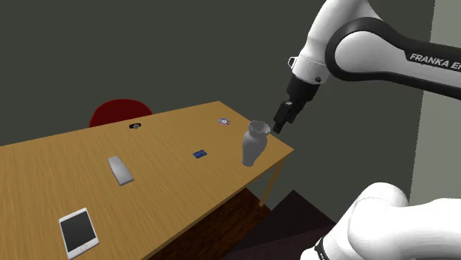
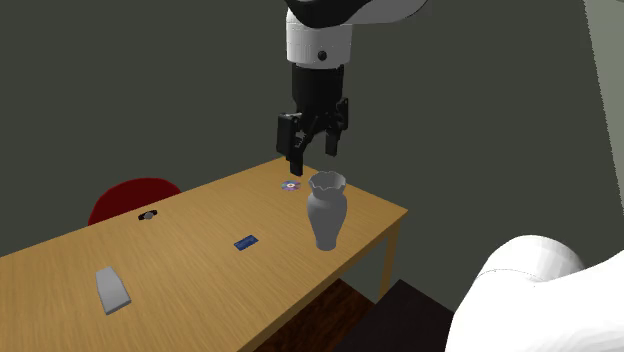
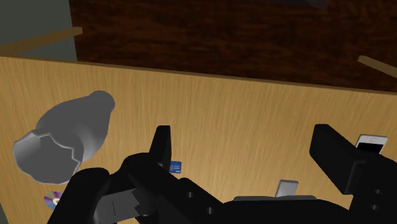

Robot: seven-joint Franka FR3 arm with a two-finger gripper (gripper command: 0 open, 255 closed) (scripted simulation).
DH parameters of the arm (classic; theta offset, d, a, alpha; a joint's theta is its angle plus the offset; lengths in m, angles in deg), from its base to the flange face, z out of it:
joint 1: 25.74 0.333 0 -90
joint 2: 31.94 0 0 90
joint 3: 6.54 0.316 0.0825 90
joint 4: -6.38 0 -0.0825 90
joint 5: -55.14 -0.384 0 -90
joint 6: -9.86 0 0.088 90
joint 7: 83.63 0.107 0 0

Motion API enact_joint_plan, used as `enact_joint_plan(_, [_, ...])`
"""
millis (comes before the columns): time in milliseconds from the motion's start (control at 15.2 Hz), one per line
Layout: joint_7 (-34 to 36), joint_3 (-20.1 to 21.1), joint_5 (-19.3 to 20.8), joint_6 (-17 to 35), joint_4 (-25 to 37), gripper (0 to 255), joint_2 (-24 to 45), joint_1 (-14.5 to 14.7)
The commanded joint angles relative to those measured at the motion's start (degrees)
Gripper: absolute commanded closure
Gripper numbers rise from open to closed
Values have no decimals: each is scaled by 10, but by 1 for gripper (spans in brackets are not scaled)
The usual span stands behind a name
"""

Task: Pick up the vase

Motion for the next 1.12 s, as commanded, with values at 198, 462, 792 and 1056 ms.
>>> enact_joint_plan(198, [-7,-7,21,50,-11,0,40,-13])
enact_joint_plan(462, [-12,-16,49,115,-15,0,102,-32])
enact_joint_plan(792, [-13,-27,85,191,-4,0,189,-57])
enact_joint_plan(1056, [-10,-35,115,245,18,0,264,-76])
